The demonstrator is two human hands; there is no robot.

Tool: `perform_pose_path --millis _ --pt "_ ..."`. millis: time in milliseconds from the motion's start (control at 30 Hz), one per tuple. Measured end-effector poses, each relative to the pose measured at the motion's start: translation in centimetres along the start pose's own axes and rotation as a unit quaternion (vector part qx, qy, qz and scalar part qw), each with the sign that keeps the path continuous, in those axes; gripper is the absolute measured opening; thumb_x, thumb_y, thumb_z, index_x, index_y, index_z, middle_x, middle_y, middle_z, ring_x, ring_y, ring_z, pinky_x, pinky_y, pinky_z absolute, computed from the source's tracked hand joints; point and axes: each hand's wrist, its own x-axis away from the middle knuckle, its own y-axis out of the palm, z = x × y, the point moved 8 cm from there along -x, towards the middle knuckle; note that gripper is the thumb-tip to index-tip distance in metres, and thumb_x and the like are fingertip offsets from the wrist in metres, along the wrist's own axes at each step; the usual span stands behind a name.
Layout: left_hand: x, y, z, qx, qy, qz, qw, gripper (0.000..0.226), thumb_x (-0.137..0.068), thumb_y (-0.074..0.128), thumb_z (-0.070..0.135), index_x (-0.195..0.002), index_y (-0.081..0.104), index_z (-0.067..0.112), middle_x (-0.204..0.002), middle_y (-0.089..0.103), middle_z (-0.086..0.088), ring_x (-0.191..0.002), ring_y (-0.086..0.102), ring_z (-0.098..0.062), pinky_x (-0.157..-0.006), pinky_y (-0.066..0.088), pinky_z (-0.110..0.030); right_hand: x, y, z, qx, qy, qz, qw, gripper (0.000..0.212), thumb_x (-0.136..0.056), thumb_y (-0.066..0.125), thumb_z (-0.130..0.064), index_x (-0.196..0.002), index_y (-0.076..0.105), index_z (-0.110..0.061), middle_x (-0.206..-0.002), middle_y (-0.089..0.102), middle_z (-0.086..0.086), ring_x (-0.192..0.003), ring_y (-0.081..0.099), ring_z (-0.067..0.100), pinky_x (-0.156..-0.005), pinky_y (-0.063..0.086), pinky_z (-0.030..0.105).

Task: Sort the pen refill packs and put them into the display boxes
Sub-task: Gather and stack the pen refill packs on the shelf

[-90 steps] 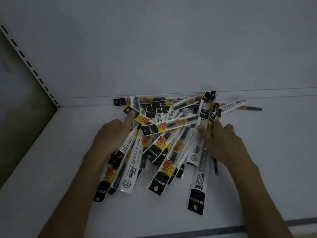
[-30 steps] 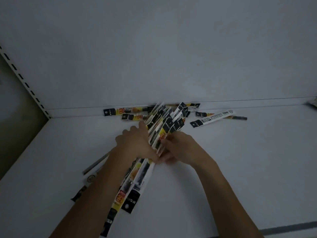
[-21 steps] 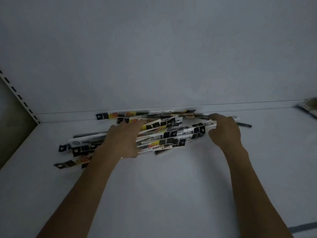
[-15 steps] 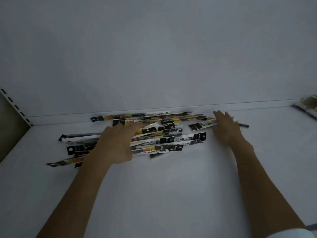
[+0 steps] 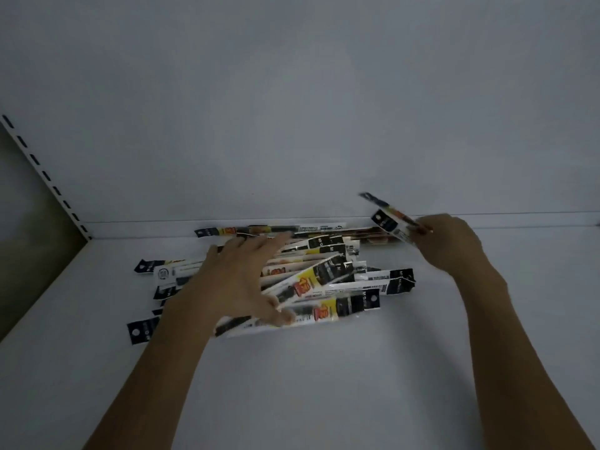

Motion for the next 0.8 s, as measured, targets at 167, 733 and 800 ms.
perform_pose_path --millis 167,733,800 --pt "0.1 -0.4 2.2 0.127 0.095 0.005 0.987 0.106 -0.058 0.081 0.051 -0.142 0.017 0.045 -0.151 0.022 0.015 -0.136 0.022 -0.007 -0.113 0.020 -0.029 1.4 1.2 -11.8 -0.097 -0.232 0.004 0.968 0.015 -0.090 0.057 -0.026 -0.082 0.068 -0.018 -0.072 0.061 0.006 -0.076 0.051 0.025 -0.061 0.038 0.029" --pt "3.2 0.2 -13.4 0.426 -0.323 0.313 0.785 0.056 -0.096 0.025 0.051 -0.131 0.048 0.014 -0.140 0.043 -0.013 -0.128 0.038 -0.029 -0.110 0.026 -0.041 2.4 5.7 -2.0 -0.273 0.080 -0.066 0.957 0.058 -0.095 0.032 -0.050 -0.140 0.036 -0.012 -0.144 0.040 0.010 -0.128 0.039 0.025 -0.105 0.027 0.036" --pt "1.9 1.0 -11.8 0.460 -0.291 0.275 0.793 0.055 -0.096 0.023 0.051 -0.137 0.040 0.019 -0.139 0.045 -0.009 -0.124 0.042 -0.027 -0.106 0.030 -0.039 2.9 6.1 -4.8 -0.267 0.027 -0.096 0.959 0.051 -0.096 0.031 -0.047 -0.130 0.049 -0.014 -0.127 0.055 0.009 -0.104 0.049 0.017 -0.089 0.034 0.030"
